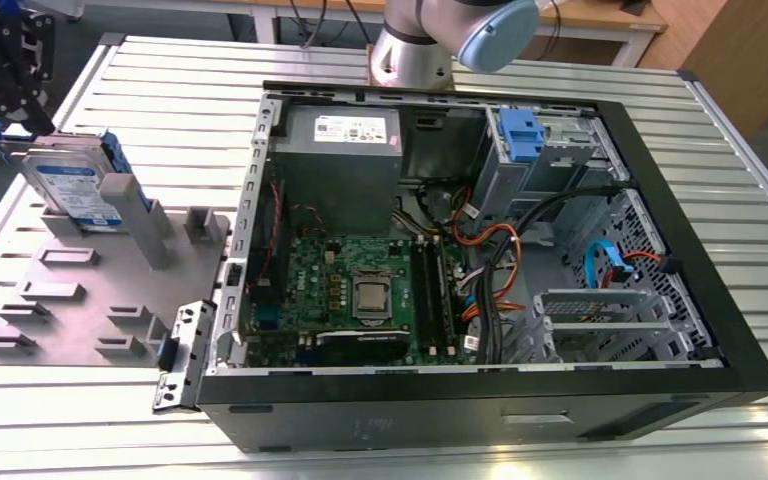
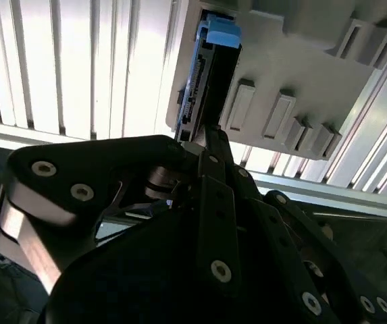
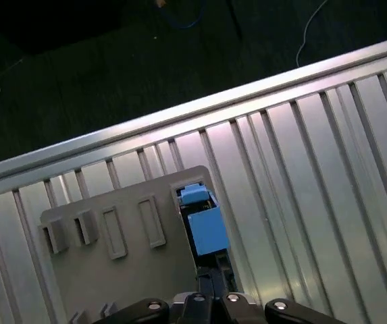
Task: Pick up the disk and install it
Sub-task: 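Pick up the disk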
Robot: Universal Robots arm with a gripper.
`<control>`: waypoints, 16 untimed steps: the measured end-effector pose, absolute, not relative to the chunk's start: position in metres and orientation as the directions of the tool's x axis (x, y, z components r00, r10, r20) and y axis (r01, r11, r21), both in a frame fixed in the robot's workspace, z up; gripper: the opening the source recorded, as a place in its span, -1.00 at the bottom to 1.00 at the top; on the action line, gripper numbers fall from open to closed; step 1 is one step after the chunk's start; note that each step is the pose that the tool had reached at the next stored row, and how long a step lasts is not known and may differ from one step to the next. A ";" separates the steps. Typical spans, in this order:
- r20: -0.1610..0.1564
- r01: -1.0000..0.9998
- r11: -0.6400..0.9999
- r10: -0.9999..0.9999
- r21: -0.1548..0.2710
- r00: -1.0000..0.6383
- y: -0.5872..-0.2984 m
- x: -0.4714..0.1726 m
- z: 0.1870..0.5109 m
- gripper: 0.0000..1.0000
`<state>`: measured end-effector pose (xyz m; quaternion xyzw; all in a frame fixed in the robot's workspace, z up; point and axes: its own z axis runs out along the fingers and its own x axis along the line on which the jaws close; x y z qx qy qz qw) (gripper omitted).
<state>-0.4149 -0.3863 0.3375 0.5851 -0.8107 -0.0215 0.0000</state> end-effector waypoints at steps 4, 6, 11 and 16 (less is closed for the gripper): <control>-0.025 -0.969 0.246 -0.969 0.035 -0.247 -0.386 -0.415 0.337 -0.79; -0.025 -0.977 0.210 -0.977 0.035 -0.211 -0.386 -0.415 0.337 -0.79; -0.025 -0.992 0.122 -0.992 0.035 -0.123 -0.386 -0.415 0.337 -0.79; -0.026 -0.998 0.054 -0.998 0.035 -0.055 -0.386 -0.415 0.337 -0.79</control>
